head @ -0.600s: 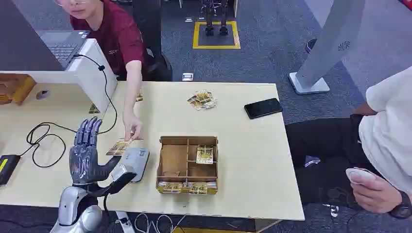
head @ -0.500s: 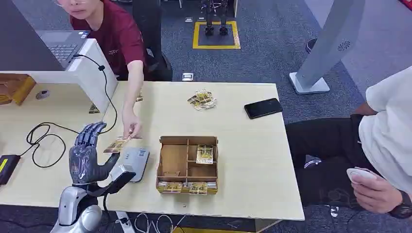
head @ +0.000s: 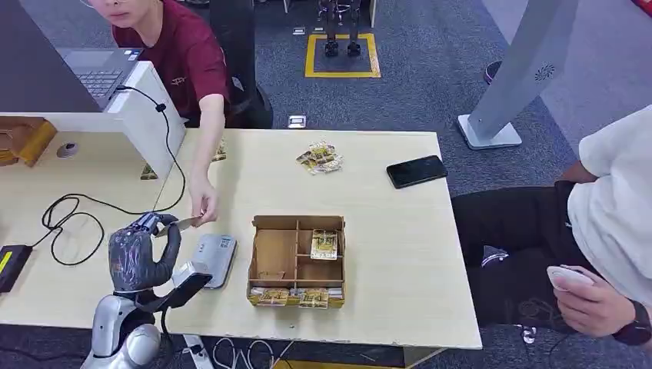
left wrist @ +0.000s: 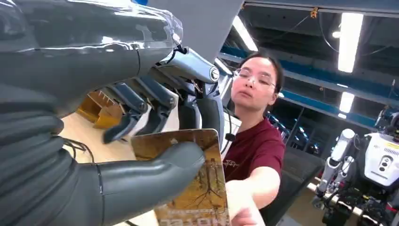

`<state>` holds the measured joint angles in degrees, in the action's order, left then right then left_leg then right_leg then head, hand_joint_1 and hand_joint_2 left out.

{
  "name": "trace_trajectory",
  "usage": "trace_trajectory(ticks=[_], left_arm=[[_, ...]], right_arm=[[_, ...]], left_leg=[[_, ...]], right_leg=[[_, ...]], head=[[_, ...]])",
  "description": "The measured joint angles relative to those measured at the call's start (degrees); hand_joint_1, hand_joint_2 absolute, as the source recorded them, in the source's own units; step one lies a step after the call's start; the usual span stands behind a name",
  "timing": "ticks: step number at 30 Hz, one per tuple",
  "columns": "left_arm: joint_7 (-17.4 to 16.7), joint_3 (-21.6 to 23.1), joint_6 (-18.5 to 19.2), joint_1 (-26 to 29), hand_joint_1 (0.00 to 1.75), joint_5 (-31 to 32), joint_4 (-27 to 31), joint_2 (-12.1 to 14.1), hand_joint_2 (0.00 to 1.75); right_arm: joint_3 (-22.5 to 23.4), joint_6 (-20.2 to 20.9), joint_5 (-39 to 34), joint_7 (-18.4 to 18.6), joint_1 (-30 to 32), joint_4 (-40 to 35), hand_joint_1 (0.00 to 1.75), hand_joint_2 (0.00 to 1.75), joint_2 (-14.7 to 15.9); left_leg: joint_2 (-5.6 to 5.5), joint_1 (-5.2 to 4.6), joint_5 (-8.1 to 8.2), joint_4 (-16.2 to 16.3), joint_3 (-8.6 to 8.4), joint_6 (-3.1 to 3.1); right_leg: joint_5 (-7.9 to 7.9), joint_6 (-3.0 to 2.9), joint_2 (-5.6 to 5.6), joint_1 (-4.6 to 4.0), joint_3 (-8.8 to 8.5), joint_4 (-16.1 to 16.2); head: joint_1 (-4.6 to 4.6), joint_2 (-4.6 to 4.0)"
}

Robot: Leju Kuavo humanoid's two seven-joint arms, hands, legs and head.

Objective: Pass the card to the sensor for recognition and then transmit it.

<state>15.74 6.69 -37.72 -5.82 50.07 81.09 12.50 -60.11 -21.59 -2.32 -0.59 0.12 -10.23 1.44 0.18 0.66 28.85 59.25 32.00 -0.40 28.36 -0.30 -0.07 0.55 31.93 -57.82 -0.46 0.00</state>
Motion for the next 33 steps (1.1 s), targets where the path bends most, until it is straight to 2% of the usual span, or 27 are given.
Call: trace_trajectory(ticks=[4, 8, 10, 12, 16, 19, 24, 33], left_arm=[[0.2, 0.0, 0.5, 0.0, 1.75, -0.4, 0.0, 0.0, 1.75], [-0.5, 0.0, 4.2, -0.1, 1.75, -4.3, 0.0, -0.3, 1.75], [-2.6, 0.0, 8.2, -0.3, 1.75, -6.2, 0.0, -0.6, 1.75], [-5.4, 0.0, 14.1, -0.6, 1.75, -9.6, 0.0, -1.1, 1.75], [-11.3, 0.0, 27.1, -1.3, 1.75, -20.6, 0.0, -2.4, 1.75], [-14.1, 0.0, 31.8, -1.5, 1.75, -26.7, 0.0, -2.9, 1.75], [-17.0, -0.2, 33.5, -1.7, 1.75, -32.0, -0.8, -2.5, 1.75], [-18.9, -0.3, 31.5, -1.9, 1.75, -31.8, -3.8, -1.5, 1.75]], right_arm=[[0.0, 0.0, 0.0, 0.0, 0.0, 0.0, 0.00, 0.00, 0.0], [0.0, -0.3, 0.0, 0.4, 0.0, 0.0, 0.00, 0.00, 0.0], [0.0, -0.6, -0.2, 0.5, 0.0, 0.0, 0.00, 0.00, 0.0], [0.0, -1.1, -0.2, 0.6, 0.0, 0.0, 0.00, 0.00, -0.1], [0.0, -2.1, -0.9, 0.5, -0.1, 0.4, 0.00, 0.00, -0.5], [0.0, -2.4, -1.2, 0.3, 0.0, 0.7, 0.00, 0.00, -0.8], [0.1, -2.8, -1.2, -0.1, 0.0, 1.2, 0.00, 0.00, -1.0], [0.1, -2.8, -1.2, -0.2, 0.0, 1.6, 0.00, 0.00, -1.0]], left_leg=[[0.00, 0.00, 0.00, 0.0, 0.00, 0.00], [0.00, 0.00, 0.00, 0.0, 0.00, 0.00], [0.00, 0.00, 0.00, 0.0, 0.00, 0.00], [0.00, 0.00, 0.00, 0.0, 0.00, 0.00], [0.00, 0.00, 0.00, 0.0, 0.00, 0.00], [0.01, 0.00, 0.00, 0.0, 0.00, 0.00], [0.01, 0.00, 0.00, 0.0, 0.02, 0.00], [0.01, 0.00, 0.00, 0.0, 0.03, 0.00]], right_leg=[[0.00, 0.00, 0.00, 0.00, 0.00, 0.0], [0.00, 0.00, 0.00, 0.00, 0.01, 0.0], [0.00, 0.00, 0.00, 0.00, 0.02, 0.0], [0.00, 0.00, 0.00, 0.00, 0.02, 0.0], [0.00, 0.00, 0.00, 0.00, 0.01, 0.0], [0.00, 0.00, 0.01, 0.00, 0.02, 0.0], [0.00, 0.00, 0.01, 0.00, 0.04, 0.0], [0.00, 0.00, 0.00, 0.00, 0.02, 0.0]], head=[[0.00, 0.00], [0.00, 0.00], [0.00, 0.00], [0.00, 0.00], [0.00, 0.00], [0.00, 0.00], [0.00, 0.00], [0.00, 0.00]])
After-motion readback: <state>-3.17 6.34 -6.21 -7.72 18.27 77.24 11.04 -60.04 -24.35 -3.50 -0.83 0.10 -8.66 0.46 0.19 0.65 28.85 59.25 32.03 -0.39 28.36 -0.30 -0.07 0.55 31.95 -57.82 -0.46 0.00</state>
